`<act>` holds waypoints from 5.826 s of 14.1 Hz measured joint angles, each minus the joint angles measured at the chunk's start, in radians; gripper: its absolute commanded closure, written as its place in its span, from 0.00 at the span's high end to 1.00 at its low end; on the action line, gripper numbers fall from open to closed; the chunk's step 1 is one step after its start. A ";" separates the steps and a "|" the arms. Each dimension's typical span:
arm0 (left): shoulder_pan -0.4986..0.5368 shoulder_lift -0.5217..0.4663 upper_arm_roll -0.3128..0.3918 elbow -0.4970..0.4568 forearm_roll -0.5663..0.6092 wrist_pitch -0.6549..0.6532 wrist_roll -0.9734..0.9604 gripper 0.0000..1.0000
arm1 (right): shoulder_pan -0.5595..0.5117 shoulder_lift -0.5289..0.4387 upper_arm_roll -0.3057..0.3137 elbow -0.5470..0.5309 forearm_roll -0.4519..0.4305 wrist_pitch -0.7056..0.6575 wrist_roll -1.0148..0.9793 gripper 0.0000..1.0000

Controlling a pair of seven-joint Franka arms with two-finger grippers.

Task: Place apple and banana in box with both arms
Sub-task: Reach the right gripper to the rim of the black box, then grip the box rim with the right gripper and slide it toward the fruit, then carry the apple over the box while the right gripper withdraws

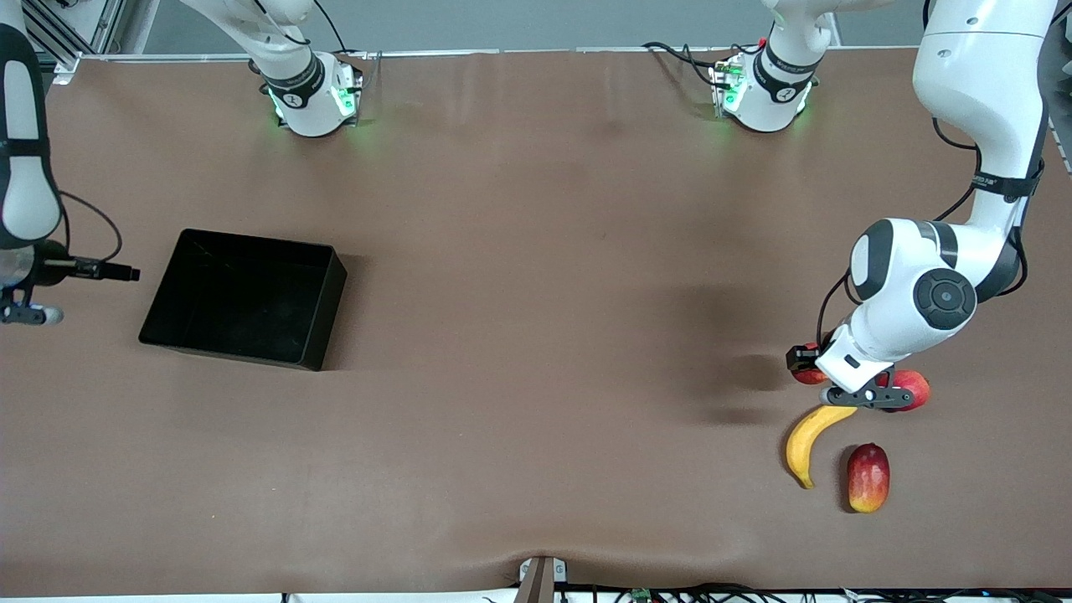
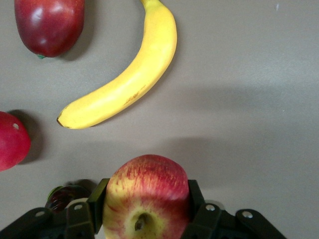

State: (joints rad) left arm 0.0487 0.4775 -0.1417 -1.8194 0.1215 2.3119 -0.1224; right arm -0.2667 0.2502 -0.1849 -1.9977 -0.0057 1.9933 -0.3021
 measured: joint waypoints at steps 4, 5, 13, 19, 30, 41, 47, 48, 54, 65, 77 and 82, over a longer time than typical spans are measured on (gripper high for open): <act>0.000 0.000 0.000 0.000 0.000 0.000 0.000 0.00 | 0.006 -0.067 0.019 -0.224 0.041 0.231 -0.003 0.64; 0.000 0.000 0.000 -0.001 0.000 0.000 0.000 0.00 | 0.016 -0.075 0.024 -0.240 0.055 0.243 -0.003 0.56; 0.001 0.000 0.001 -0.003 0.000 0.000 0.000 0.00 | 0.023 -0.085 0.016 -0.309 0.068 0.349 -0.124 0.72; 0.001 0.000 0.001 -0.003 0.000 -0.002 -0.001 0.00 | 0.001 -0.081 0.013 -0.343 0.068 0.390 -0.142 0.00; 0.001 0.000 0.001 -0.004 0.000 -0.002 -0.001 0.00 | 0.160 -0.109 0.034 -0.232 0.080 0.124 0.206 0.00; 0.002 0.000 0.001 -0.004 0.000 -0.002 -0.001 0.00 | 0.843 -0.110 0.057 -0.102 0.321 0.289 0.679 0.00; 0.002 0.000 0.001 -0.003 0.000 -0.002 -0.001 0.00 | 1.105 0.125 0.057 0.105 0.322 0.347 0.920 0.00; 0.002 0.000 0.001 -0.003 0.000 -0.002 -0.001 0.00 | 1.121 0.171 0.056 0.144 0.322 0.350 0.922 0.00; 0.002 0.000 0.001 -0.003 0.000 -0.002 -0.001 0.00 | 1.160 0.289 0.055 0.261 0.322 0.347 0.924 0.44; -0.004 -0.127 -0.143 0.006 0.000 -0.185 -0.050 0.00 | 1.162 0.266 -0.066 0.298 0.322 0.291 1.156 1.00; -0.134 -0.076 -0.341 -0.077 0.000 -0.113 -0.419 0.00 | 1.147 0.061 -0.629 0.396 0.323 -0.394 0.882 1.00; -0.174 0.010 -0.340 -0.167 0.133 0.066 -0.619 0.00 | 1.126 0.061 -0.880 0.398 0.326 -0.454 0.588 1.00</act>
State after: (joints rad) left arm -0.1255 0.4870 -0.4819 -1.9862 0.2549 2.3781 -0.7409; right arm 0.8598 0.3112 -1.0652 -1.5993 0.3198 1.5389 0.2863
